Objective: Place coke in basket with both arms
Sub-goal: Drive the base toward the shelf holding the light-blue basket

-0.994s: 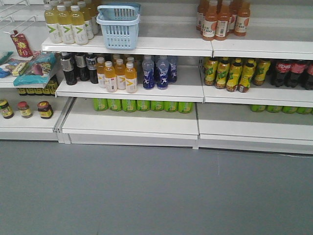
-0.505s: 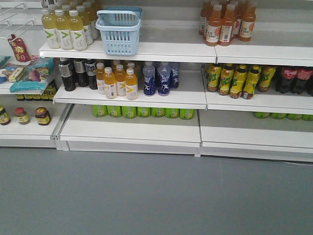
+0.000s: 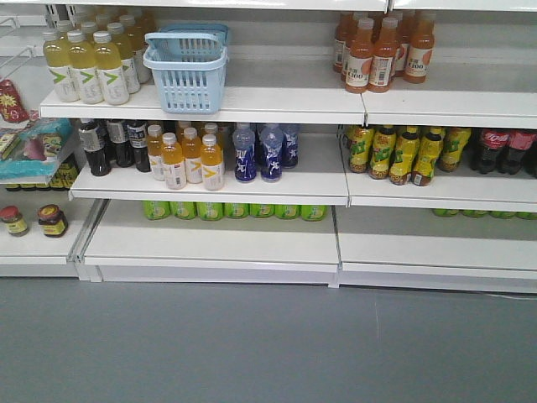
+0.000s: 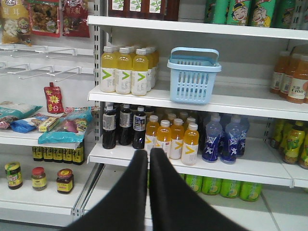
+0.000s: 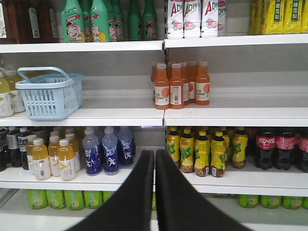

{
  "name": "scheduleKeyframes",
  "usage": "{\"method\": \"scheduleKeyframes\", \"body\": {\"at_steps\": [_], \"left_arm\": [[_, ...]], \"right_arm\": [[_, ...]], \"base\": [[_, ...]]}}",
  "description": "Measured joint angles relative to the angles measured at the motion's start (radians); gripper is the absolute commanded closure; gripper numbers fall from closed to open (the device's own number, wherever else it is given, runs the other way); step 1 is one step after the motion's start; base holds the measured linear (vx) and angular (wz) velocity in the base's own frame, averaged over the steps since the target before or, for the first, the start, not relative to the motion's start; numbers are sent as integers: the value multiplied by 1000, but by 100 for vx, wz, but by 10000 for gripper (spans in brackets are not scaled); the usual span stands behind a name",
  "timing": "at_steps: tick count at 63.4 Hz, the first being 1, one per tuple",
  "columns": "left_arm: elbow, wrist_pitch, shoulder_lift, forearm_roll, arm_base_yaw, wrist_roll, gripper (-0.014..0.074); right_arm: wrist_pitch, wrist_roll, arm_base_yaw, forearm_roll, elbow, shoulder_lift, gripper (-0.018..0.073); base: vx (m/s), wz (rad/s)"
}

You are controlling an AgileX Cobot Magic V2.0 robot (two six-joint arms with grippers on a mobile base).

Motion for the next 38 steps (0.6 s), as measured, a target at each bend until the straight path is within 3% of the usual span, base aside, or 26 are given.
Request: {"method": "scheduleKeyframes", "body": {"at_steps": [38], "left_arm": [[0,0,0,0,0,0,603]], "right_arm": [[0,0,0,0,0,0,564]], "base": [[20,0]]}}
